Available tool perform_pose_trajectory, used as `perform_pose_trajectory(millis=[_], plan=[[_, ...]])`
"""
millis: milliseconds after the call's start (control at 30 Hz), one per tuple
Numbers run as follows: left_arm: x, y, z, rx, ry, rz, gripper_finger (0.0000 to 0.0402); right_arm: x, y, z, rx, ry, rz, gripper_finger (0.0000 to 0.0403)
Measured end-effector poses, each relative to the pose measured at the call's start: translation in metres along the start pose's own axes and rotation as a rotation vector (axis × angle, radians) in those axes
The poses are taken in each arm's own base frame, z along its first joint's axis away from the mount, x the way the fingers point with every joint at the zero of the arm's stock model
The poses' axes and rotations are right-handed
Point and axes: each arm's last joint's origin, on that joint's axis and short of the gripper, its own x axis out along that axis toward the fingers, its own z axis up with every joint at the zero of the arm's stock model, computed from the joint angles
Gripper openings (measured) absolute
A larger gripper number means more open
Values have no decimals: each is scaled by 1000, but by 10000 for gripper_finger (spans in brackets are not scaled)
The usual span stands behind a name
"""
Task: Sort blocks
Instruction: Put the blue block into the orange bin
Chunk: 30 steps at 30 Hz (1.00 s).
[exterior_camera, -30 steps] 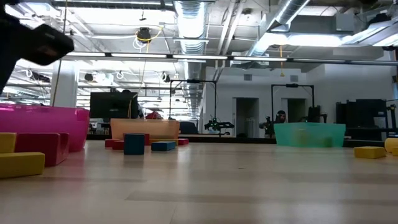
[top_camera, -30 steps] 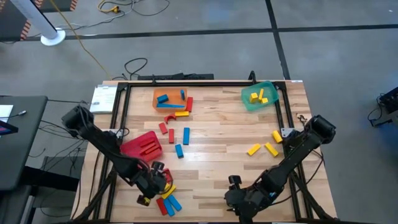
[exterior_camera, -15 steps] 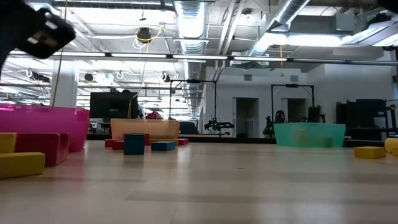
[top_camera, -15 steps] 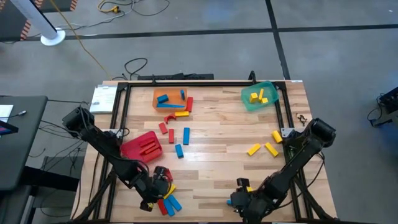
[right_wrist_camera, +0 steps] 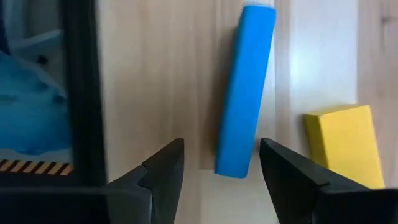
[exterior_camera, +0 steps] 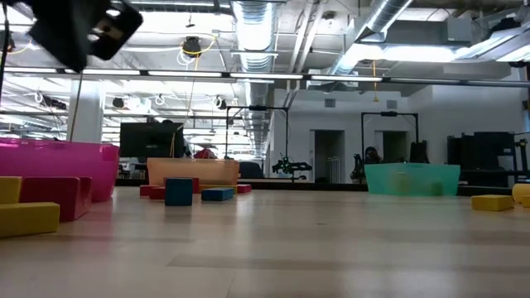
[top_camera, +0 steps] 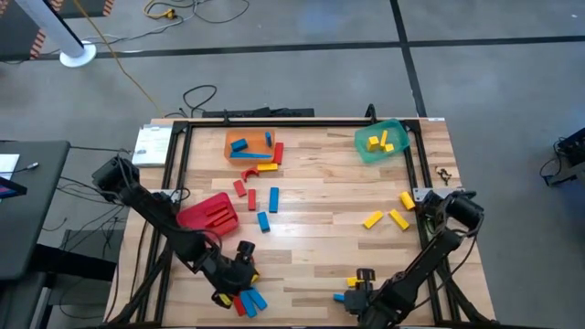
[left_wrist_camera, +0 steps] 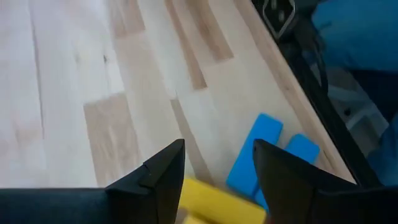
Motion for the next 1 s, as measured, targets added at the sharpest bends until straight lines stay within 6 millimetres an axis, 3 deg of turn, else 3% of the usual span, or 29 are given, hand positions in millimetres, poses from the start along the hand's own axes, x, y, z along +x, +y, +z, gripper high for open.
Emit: perform_pose_trajectory(millis=[200, 467, 700, 1000], plan=[[3, 12, 9, 30, -65, 66, 185, 6, -3, 3, -8, -23, -39, 181], [6, 30, 13, 42, -81, 152, 185, 5, -8, 13, -63, -55, -38, 38], [5, 37, 27, 91, -200, 162, 185, -15, -11, 37, -118, -164, -32, 36], [4, 46, 43, 103, -337, 85, 185, -51, -22, 76, -221, -355, -112, 63]])
